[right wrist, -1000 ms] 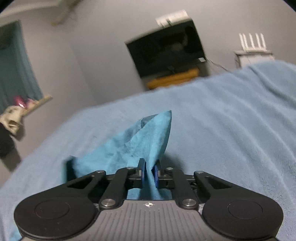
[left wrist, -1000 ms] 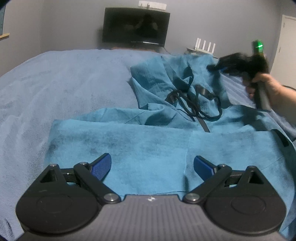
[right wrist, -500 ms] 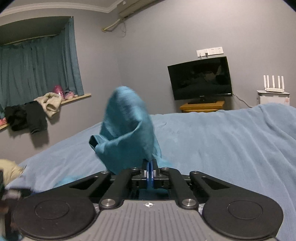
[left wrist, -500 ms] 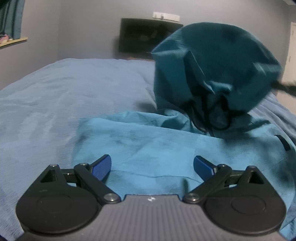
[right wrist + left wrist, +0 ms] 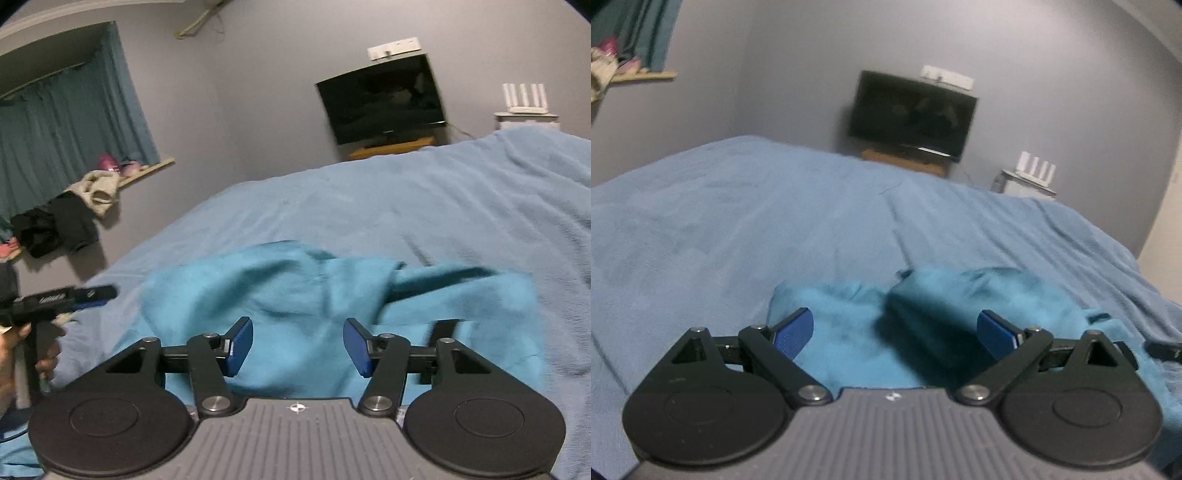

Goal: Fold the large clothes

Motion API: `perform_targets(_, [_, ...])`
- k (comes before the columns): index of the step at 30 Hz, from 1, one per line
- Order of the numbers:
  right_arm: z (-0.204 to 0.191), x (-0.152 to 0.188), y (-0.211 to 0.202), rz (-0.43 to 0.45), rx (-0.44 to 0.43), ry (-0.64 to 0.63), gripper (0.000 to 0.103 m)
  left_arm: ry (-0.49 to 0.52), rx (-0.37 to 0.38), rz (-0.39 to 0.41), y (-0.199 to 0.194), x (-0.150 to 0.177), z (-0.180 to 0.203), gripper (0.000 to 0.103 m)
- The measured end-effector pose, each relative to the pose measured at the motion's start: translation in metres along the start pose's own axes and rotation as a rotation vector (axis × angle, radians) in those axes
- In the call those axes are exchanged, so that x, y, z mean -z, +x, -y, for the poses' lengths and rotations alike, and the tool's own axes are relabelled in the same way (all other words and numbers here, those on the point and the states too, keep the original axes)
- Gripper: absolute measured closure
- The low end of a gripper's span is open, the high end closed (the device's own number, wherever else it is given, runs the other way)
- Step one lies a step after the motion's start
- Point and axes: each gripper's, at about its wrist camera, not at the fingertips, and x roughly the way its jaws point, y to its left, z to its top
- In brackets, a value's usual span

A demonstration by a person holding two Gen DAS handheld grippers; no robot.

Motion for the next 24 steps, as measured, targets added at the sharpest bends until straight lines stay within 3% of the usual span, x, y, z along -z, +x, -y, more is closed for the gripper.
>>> perform_targets(3, [-0.018,0.005,0.005,-0.015,-0.031,-0.005,0.043,0.013,0.015,-0.016,0.004,-0.008,0.008,0.006])
perform_targets(7, [-0.068,0.014,0.020,-0.057,-0.001,-0.284,0.037,-0.011,0.006,-0.040,0.011,-0.003,0.014,0.006])
perform_targets(12, [-0.111,0.029,0.040,-0.096,-0.008,-0.468,0.031,-0.021,-0.002,-0.093,0.019,0.009,0.012,0.006])
perform_targets(13, [-0.116,0.032,0.043,-0.098,0.004,-0.499,0.035,-0.019,-0.002,-0.099,0.018,0.010,0.012,0.006])
perform_targets(15, [-0.122,0.039,0.056,-0.106,0.049,-0.577,0.060,-0.021,0.007,-0.112,0.015,0.008,0.012,0.006])
perform_targets(16, [-0.123,0.041,0.060,-0.119,0.079,-0.610,0.082,-0.022,0.013,-0.112,0.014,0.007,0.013,0.006])
perform_targets(24, [-0.089,0.024,-0.008,-0.137,-0.023,-0.592,0.089,0.039,0.062,-0.060,-0.004,-0.016,0.034,0.006])
